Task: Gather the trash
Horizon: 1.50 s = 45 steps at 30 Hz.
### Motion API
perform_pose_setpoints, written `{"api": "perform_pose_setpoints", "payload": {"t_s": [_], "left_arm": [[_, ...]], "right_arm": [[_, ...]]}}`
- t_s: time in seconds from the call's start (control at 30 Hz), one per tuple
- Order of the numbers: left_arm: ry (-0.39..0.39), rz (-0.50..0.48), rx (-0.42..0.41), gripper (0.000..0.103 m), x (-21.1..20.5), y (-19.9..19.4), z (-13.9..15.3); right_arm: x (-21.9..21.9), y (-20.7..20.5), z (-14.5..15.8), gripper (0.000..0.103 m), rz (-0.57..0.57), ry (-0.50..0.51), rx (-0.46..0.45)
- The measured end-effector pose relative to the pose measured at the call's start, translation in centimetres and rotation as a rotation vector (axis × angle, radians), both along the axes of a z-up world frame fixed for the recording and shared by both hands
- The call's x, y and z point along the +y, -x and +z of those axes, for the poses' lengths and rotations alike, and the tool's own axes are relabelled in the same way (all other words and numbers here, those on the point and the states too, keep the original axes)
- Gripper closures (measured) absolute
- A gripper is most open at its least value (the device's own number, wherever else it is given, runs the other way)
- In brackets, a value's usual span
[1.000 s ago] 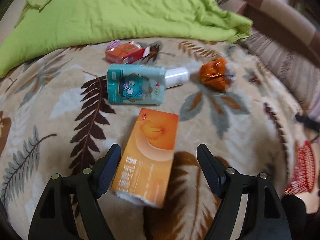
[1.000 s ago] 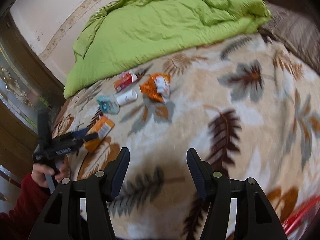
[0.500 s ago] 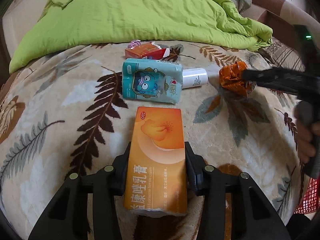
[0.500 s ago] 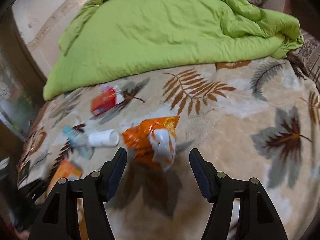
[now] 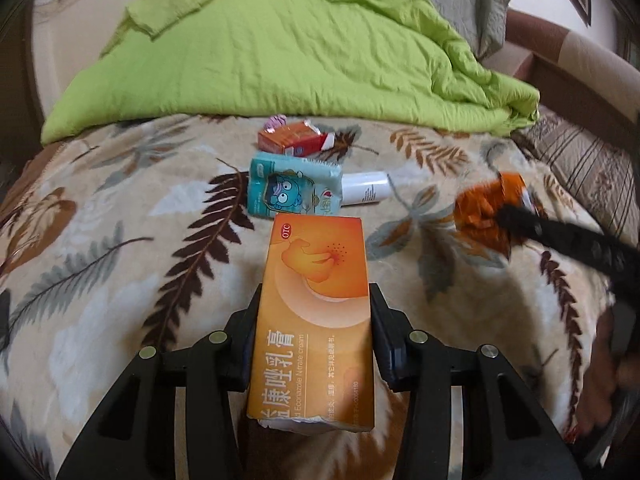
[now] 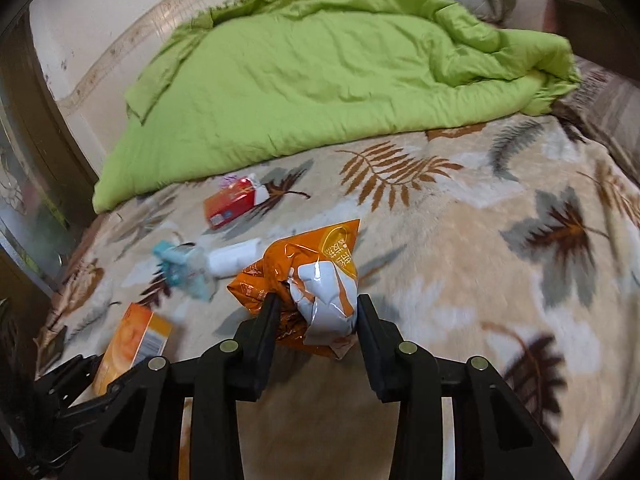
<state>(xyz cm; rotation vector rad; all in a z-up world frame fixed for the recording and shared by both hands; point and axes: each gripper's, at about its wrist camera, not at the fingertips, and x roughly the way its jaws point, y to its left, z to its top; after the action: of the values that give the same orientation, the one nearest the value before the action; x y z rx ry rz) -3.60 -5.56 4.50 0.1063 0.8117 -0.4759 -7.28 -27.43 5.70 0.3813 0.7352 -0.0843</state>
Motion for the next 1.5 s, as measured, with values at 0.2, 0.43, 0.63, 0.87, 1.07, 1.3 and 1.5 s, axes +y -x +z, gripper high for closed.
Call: {"api": "perform_pose_setpoints", "payload": {"t_s": [0.2, 0.43, 0.63, 0.87, 1.07, 1.3, 1.5], "left_arm": [[0.015, 0.055, -0.075, 0.058, 1.7, 4.6, 1.7], [-0.045, 0.127, -0.147, 0.058, 2.1, 8.1, 1.5], [-0.085, 0.173, -0.156, 0.058, 2.3, 8.2, 0.6], [-0.091, 0.175, -0.157, 0.058, 2.2, 8.1, 0.4], [-0.092, 0.173, -0.160, 0.058, 2.0, 8.1, 0.2], [-0.091, 0.171, -0.157, 0.058, 2.0, 8.0, 0.1], [-0.093, 0.170, -0.156, 0.058, 1.9, 8.1, 0.1]], "right_arm": [[2.4, 6.0, 1.7, 0.062, 0.004, -0.015, -0.031], [4.2, 10.3, 2.1, 0.061, 0.003, 0.022, -0.073], [4.6, 11.0, 1.4, 0.061, 0.008, 0.014, -0.068], [4.4, 10.7, 0.9, 0.061, 0.007, 0.000, -0.042], [4.3, 10.6, 0.8, 0.061, 0.008, -0.007, -0.037], [4.3, 10.5, 0.7, 0.061, 0.009, -0.006, -0.034], [4.3, 10.5, 0.7, 0.061, 0.010, -0.006, -0.032]]}}
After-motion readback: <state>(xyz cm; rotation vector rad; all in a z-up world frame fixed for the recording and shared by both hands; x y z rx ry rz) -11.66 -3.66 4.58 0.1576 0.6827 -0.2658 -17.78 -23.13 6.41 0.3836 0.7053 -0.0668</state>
